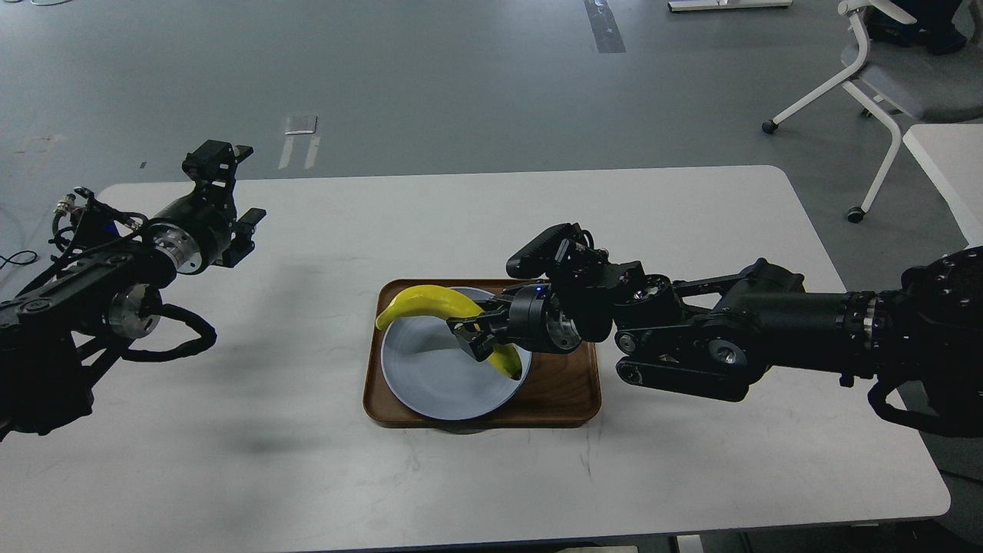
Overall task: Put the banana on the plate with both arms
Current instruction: 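Lower the banana onto the plate, open and lift the right gripper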
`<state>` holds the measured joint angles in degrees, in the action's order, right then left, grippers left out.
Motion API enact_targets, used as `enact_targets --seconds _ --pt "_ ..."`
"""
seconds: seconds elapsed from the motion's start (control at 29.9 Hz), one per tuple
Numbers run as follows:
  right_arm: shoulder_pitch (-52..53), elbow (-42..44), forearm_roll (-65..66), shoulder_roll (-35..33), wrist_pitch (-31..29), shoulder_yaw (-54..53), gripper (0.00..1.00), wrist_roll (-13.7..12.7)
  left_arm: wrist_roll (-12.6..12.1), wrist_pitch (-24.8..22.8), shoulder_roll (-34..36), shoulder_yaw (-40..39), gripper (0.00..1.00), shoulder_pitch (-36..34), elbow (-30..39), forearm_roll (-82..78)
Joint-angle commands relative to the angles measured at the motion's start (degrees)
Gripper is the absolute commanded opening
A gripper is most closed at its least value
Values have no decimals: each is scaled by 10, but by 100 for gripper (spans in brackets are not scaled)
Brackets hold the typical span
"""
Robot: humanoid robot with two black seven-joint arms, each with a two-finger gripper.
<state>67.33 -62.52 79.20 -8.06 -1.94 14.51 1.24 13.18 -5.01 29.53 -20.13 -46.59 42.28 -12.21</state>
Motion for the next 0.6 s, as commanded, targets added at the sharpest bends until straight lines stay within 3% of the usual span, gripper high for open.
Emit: enact_targets --seconds 0.0,0.13,0.33,0.47,0.57 --pt "-6 13 -1 -1 1 -5 99 -3 -1 -1 -1 0 98 0 0 0" --pt "-13 22 -1 -4 11 -20 100 -4 -2 -1 -2 0 98 -1 0 0" --pt "-36 95 -87 2 49 -183 100 -5 -3 -8 -4 -1 98 -1 0 3" --pt "-56 141 -340 5 47 -330 100 -5 -2 -22 -6 -13 98 -1 7 5" --pt "-57 150 -482 3 42 -372 100 -6 -2 -44 -10 -41 98 0 8 11"
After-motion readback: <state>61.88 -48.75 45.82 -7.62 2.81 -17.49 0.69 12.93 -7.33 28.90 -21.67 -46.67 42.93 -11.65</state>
